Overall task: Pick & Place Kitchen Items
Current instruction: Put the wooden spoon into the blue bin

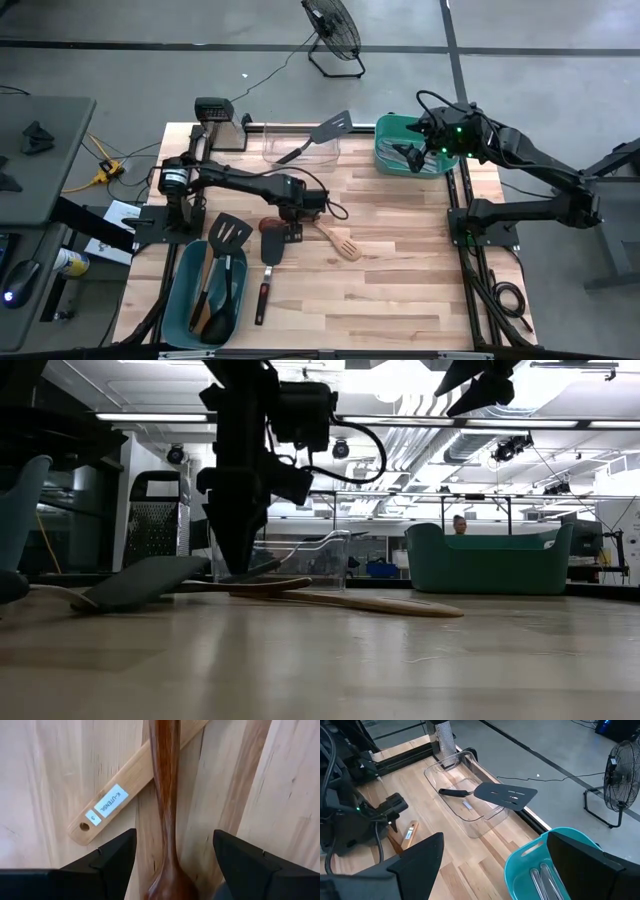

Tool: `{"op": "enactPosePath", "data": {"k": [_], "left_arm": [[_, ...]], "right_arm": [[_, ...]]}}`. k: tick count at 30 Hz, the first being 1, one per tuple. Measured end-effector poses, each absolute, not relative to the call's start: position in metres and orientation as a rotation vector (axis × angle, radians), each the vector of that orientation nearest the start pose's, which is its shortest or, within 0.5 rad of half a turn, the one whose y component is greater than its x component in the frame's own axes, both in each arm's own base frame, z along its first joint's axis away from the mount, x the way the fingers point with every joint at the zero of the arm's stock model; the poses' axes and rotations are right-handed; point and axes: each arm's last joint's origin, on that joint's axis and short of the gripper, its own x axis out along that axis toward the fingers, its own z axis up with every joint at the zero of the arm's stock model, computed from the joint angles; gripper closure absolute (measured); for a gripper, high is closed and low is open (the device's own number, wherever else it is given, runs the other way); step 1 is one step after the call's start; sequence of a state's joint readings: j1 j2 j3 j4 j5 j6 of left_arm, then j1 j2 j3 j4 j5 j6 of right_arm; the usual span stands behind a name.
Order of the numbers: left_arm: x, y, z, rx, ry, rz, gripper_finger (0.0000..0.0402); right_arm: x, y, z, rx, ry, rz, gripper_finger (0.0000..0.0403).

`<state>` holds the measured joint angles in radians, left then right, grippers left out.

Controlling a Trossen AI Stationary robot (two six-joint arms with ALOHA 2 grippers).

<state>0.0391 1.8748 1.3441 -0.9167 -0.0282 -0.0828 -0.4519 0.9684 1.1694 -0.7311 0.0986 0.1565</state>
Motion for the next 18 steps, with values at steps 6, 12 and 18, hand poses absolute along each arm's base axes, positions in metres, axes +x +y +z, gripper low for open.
{"op": "enactPosePath", "data": {"k": [6, 12, 18], "left_arm": [[0.354, 0.015, 0.184, -0.072, 1.438, 0.119, 0.0142], [0.352, 0.015, 0.170, -0.070, 1.444, 0.129, 0.0142], [0.344, 0.015, 0.158, -0.082, 1.477, 0.150, 0.0143]], "right_arm": [[0.162, -0.082, 0.380, 0.246, 0.485, -0.580, 0.0054], [0.162, -0.082, 0.380, 0.246, 0.485, -0.581, 0.0054], [0.162, -0.082, 0.380, 0.250, 0.483, -0.583, 0.0054]]}}
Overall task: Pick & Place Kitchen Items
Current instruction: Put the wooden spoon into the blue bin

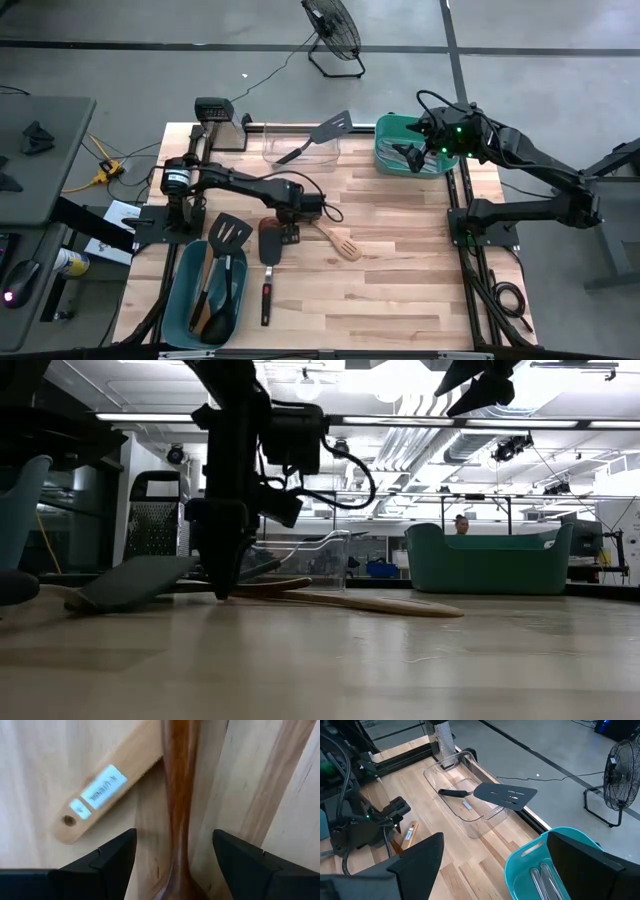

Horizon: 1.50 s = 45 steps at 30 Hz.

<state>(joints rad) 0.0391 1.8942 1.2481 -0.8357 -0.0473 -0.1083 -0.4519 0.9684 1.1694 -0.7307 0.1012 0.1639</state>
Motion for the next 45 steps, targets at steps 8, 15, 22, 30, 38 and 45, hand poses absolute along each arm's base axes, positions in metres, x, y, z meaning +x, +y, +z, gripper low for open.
{"op": "enactPosePath", "data": {"k": [8, 15, 22, 30, 38, 45], "left_arm": [[0.3402, 0.0144, 0.1517, -0.084, 1.470, 0.137, 0.0198], [0.3410, 0.0143, 0.1510, -0.066, 1.462, 0.127, 0.0280], [0.3414, 0.0146, 0.1505, -0.051, 1.460, 0.140, 0.0346], [0.3414, 0.0146, 0.1502, -0.050, 1.461, 0.141, 0.0366], [0.3413, 0.0146, 0.1502, -0.061, 1.463, 0.131, 0.0366], [0.3443, 0.0150, 0.1558, -0.053, 1.476, 0.129, 0.0366]], "right_arm": [[0.1623, -0.0820, 0.3800, 0.250, 0.483, -0.583, 0.0054], [0.1623, -0.0820, 0.3800, 0.250, 0.482, -0.583, 0.0054], [0.1623, -0.0820, 0.3801, 0.251, 0.482, -0.583, 0.0054], [0.1624, -0.0819, 0.3800, 0.267, 0.478, -0.580, 0.0054], [0.1628, -0.0812, 0.3800, 0.273, 0.478, -0.557, 0.0054], [0.1629, -0.0811, 0.3800, 0.273, 0.478, -0.553, 0.0054]]}}
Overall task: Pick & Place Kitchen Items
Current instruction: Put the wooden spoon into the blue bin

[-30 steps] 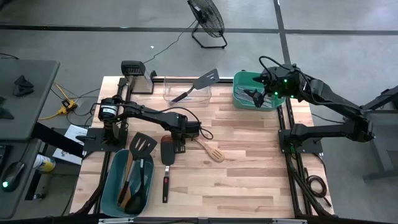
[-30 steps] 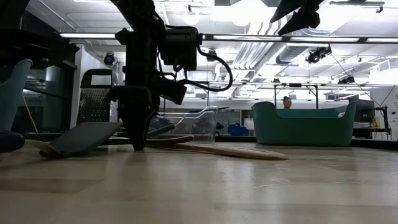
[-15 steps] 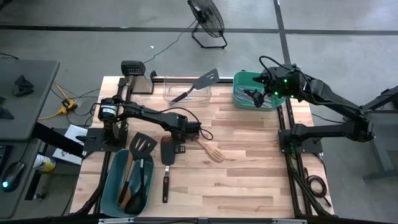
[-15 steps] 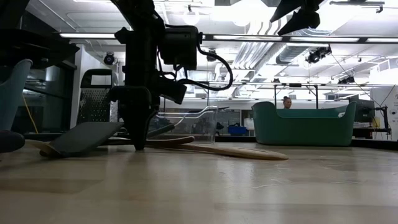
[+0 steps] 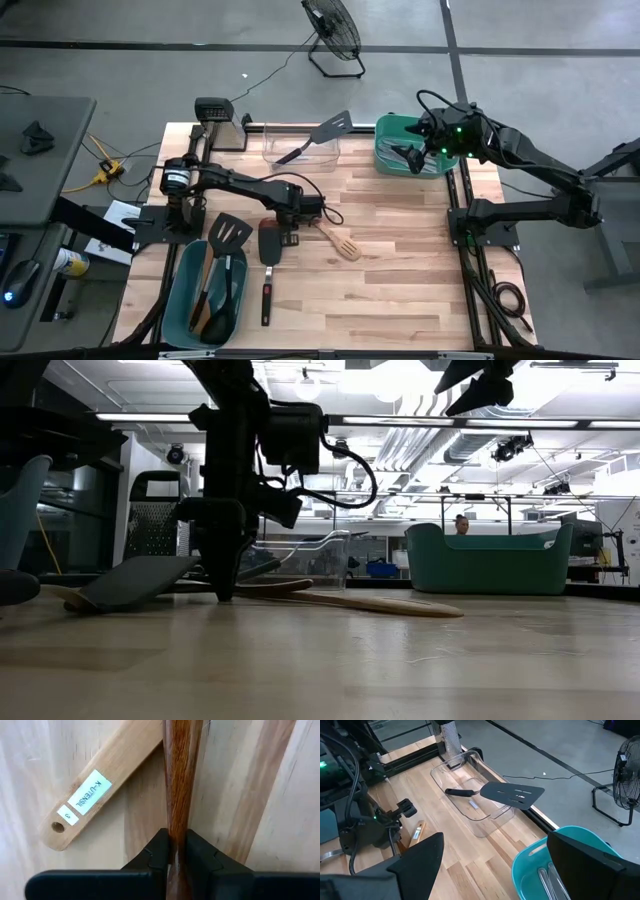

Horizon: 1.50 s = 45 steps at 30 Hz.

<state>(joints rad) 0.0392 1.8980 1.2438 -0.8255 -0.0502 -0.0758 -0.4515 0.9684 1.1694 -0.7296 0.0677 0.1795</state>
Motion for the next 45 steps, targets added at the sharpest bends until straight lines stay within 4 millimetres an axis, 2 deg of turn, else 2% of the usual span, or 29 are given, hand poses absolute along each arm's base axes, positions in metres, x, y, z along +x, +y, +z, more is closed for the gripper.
{"op": "enactPosePath", "data": {"k": [5, 19, 23, 36, 45], "left_arm": [[0.350, 0.017, 0.162, -0.029, 1.453, 0.144, 0.0366], [0.346, 0.016, 0.163, -0.074, 1.481, 0.165, 0.0366], [0.349, 0.016, 0.169, -0.063, 1.477, 0.178, 0.0366], [0.364, 0.018, 0.217, -0.039, 1.444, 0.191, 0.0366], [0.370, 0.035, 0.262, -0.009, 1.401, 0.290, 0.0366]], "right_arm": [[0.163, -0.081, 0.380, 0.273, 0.479, -0.553, 0.0054], [0.163, -0.080, 0.380, 0.266, 0.485, -0.509, 0.0054], [0.163, -0.080, 0.380, 0.267, 0.486, -0.504, 0.0054], [0.163, -0.080, 0.380, 0.267, 0.486, -0.505, 0.0054], [0.163, -0.080, 0.380, 0.268, 0.486, -0.505, 0.0054]]}}
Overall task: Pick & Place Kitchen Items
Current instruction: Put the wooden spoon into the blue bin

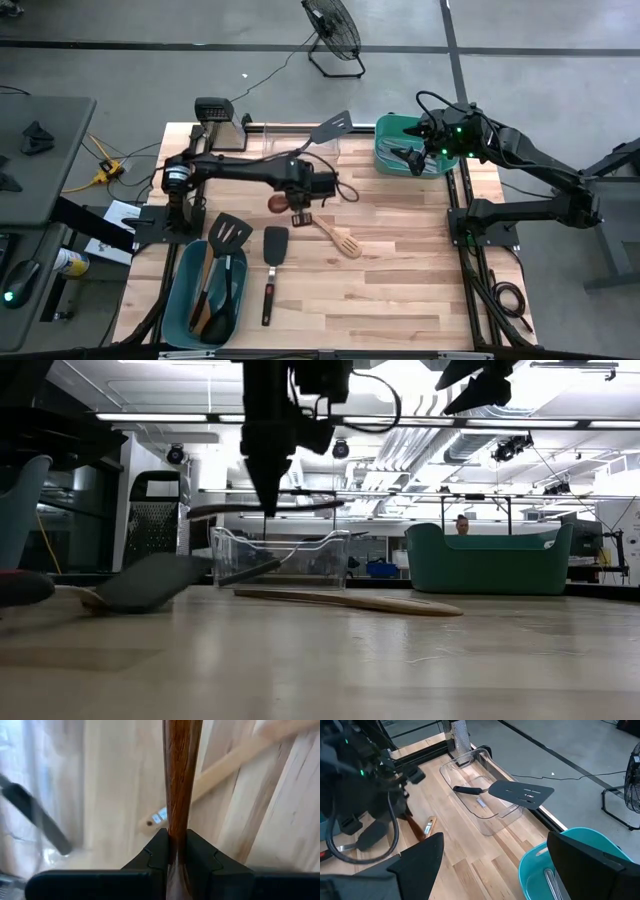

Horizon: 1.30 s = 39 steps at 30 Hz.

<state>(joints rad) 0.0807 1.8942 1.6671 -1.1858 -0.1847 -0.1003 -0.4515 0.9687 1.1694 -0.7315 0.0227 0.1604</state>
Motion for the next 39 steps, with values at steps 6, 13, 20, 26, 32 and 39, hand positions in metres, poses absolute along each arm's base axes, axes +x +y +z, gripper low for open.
{"op": "enactPosePath", "data": {"k": [6, 13, 20, 26, 32, 39], "left_arm": [[0.372, 0.043, 0.294, -0.027, 1.352, 0.278, 0.0366], [0.372, 0.057, 0.339, -0.093, 1.230, 0.090, 0.0366], [0.367, 0.079, 0.383, -0.213, 1.019, -0.146, 0.0366], [0.363, 0.090, 0.410, -0.239, 0.865, -0.218, 0.0366], [0.359, 0.087, 0.426, -0.220, 0.804, -0.261, 0.0366], [0.349, 0.081, 0.453, -0.234, 0.687, -0.387, 0.0366]], "right_arm": [[0.163, -0.080, 0.379, 0.269, 0.491, -0.505, 0.0054], [0.162, -0.079, 0.378, 0.274, 0.512, -0.502, 0.0054], [0.163, -0.079, 0.378, 0.274, 0.512, -0.473, 0.0054], [0.163, -0.078, 0.378, 0.282, 0.508, -0.438, 0.0054], [0.164, -0.077, 0.378, 0.279, 0.509, -0.424, 0.0054], [0.163, -0.077, 0.378, 0.275, 0.511, -0.423, 0.0054]]}}
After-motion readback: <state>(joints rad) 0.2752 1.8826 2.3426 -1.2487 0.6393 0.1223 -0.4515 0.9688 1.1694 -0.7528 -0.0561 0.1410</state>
